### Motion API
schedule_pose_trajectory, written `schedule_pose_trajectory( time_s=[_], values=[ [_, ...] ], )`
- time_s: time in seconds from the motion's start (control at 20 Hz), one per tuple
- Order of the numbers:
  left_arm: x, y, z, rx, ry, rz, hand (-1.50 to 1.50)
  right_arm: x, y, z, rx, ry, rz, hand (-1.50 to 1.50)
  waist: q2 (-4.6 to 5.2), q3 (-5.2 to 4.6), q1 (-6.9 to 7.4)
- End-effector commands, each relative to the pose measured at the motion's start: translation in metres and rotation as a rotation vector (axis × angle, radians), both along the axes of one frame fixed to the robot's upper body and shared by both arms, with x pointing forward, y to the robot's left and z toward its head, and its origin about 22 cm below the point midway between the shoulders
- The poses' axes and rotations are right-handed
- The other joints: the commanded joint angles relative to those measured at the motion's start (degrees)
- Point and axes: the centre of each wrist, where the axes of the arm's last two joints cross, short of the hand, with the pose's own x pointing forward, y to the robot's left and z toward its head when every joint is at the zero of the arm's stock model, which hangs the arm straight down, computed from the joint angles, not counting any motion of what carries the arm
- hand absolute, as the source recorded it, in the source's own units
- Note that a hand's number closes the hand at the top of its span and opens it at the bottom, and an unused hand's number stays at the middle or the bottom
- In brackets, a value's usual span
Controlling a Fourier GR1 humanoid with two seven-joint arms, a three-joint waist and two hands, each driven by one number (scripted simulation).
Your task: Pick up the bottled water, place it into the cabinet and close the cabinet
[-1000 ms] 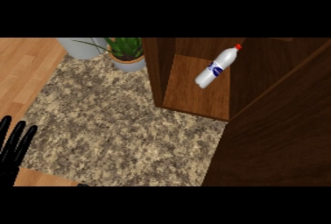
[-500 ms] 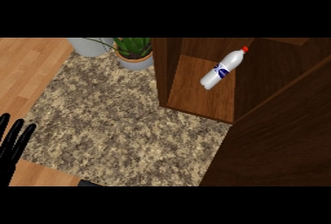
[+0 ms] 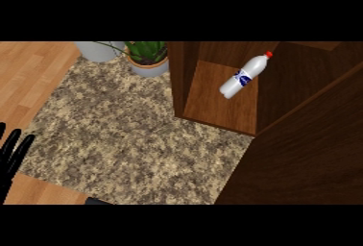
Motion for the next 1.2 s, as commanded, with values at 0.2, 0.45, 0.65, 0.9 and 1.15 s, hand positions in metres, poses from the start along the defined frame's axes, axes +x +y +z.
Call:
schedule_pose_trajectory(
  time_s=[0.2, 0.45, 0.65, 0.9, 1.15],
  values=[
    [0.004, 0.002, 0.005, -0.006, -0.018, -0.005, -1.50, 0.001, 0.019, -0.001, 0.049, 0.043, 0.037, 1.50, 1.35, 0.12, 0.20],
    [0.006, 0.004, 0.007, 0.003, -0.023, -0.019, -1.50, -0.004, 0.025, -0.011, 0.090, 0.140, 0.114, 1.50, 2.31, 0.24, 2.01],
    [0.010, 0.006, 0.012, 0.001, -0.054, -0.022, -1.50, 0.000, 0.023, -0.014, 0.135, 0.170, 0.082, 1.50, 2.85, 0.31, 2.71],
    [0.012, 0.007, 0.014, 0.014, -0.062, -0.028, -1.50, 0.013, 0.020, -0.016, 0.115, 0.156, -0.009, 1.50, 2.98, 0.43, 2.53],
    [0.010, 0.008, 0.007, 0.003, -0.029, -0.033, -1.50, 0.032, 0.015, -0.005, 0.018, 0.048, -0.082, 1.50, 2.32, 0.29, 1.94]
  ],
)
